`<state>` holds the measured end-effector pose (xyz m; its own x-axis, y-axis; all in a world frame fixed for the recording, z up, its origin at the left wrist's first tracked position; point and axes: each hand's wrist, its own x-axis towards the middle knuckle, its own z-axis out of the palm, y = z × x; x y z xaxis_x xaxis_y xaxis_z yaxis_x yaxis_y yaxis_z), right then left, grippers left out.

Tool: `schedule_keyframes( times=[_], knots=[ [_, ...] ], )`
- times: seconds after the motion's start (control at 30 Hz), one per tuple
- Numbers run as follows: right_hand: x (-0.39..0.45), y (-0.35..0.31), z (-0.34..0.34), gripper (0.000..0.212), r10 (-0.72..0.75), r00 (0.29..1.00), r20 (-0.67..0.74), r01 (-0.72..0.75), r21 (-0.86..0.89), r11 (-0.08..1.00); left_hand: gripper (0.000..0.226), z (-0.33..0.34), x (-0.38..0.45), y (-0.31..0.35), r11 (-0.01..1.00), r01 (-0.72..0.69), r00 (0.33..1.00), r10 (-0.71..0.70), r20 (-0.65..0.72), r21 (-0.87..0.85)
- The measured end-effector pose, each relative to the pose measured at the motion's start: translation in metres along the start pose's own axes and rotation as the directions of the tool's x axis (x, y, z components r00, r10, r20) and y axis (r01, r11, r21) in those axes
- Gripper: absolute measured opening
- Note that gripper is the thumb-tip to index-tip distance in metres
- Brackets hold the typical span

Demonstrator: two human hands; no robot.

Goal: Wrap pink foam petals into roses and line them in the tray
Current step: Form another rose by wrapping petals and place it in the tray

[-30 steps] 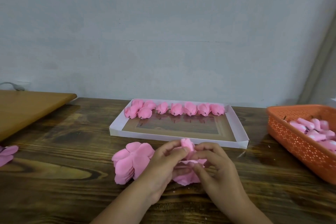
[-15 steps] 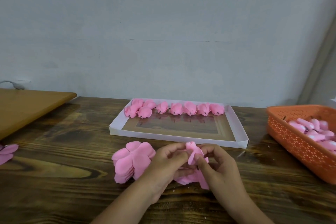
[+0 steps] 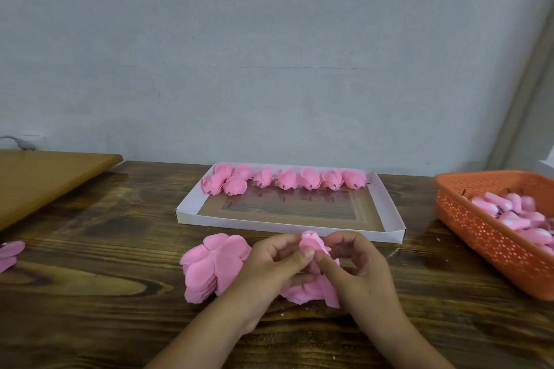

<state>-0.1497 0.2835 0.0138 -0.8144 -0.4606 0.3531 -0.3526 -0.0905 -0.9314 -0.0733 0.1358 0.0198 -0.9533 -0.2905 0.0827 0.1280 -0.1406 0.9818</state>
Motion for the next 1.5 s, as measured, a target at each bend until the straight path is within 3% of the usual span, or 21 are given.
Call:
schedule_keyframes(
  times=[0.1, 0.23, 0.37, 0.47, 0.6, 0.73, 0.87, 1.07, 1.27, 1.4, 1.5],
  knots=[
    [0.002, 0.0, -0.001, 0.02, 0.02, 1.0, 0.002, -0.02, 0.043, 0.999, 0.036, 0.0, 0.001, 0.001, 0.998, 0.021, 0.999, -0.024, -0.032, -0.062],
    [0.004, -0.005, 0.0, 0.007, 0.177, 0.984, 0.035, -0.181, 0.2, 0.963, 0.023, -0.003, 0.004, 0.008, 0.973, 0.04, 0.991, -0.067, -0.114, -0.229],
    [0.007, -0.004, -0.003, 0.005, 0.347, 0.936, 0.057, -0.351, 0.119, 0.929, 0.023, -0.008, 0.006, 0.015, 0.92, 0.016, 0.989, -0.074, -0.132, -0.392],
    [0.006, -0.002, -0.004, 0.031, 0.46, 0.859, 0.223, -0.498, 0.164, 0.851, 0.027, -0.008, 0.005, 0.016, 0.89, 0.005, 0.99, -0.068, -0.124, -0.456],
    [0.008, -0.003, -0.004, 0.056, 0.422, 0.797, 0.432, -0.548, 0.223, 0.806, 0.03, -0.009, 0.002, 0.018, 0.881, 0.026, 0.995, -0.069, -0.074, -0.473],
    [0.01, -0.009, -0.006, 0.051, 0.308, 0.768, 0.562, -0.52, 0.266, 0.812, 0.027, -0.007, 0.0, 0.019, 0.9, 0.032, 0.997, -0.057, -0.045, -0.435],
    [0.01, -0.008, -0.007, 0.034, 0.351, 0.818, 0.455, -0.518, 0.32, 0.793, 0.024, -0.006, 0.0, 0.018, 0.917, 0.026, 0.996, -0.058, -0.066, -0.399],
    [0.008, -0.014, -0.007, 0.031, 0.352, 0.859, 0.372, -0.493, 0.412, 0.766, 0.019, -0.004, 0.002, 0.016, 0.937, 0.03, 0.993, -0.067, -0.094, -0.349],
    [0.01, -0.013, -0.01, 0.042, 0.289, 0.884, 0.368, -0.425, 0.37, 0.826, 0.017, -0.005, 0.005, 0.011, 0.954, 0.008, 0.979, -0.068, -0.19, -0.3],
    [0.009, -0.009, -0.009, 0.062, 0.391, 0.87, 0.299, -0.488, 0.418, 0.766, 0.017, -0.007, 0.006, 0.009, 0.962, -0.013, 0.97, -0.054, -0.237, -0.273],
    [0.009, -0.009, -0.008, 0.053, 0.409, 0.879, 0.243, -0.476, 0.429, 0.768, 0.02, -0.007, 0.006, 0.004, 0.987, -0.016, 0.966, -0.025, -0.257, -0.159]
  ],
)
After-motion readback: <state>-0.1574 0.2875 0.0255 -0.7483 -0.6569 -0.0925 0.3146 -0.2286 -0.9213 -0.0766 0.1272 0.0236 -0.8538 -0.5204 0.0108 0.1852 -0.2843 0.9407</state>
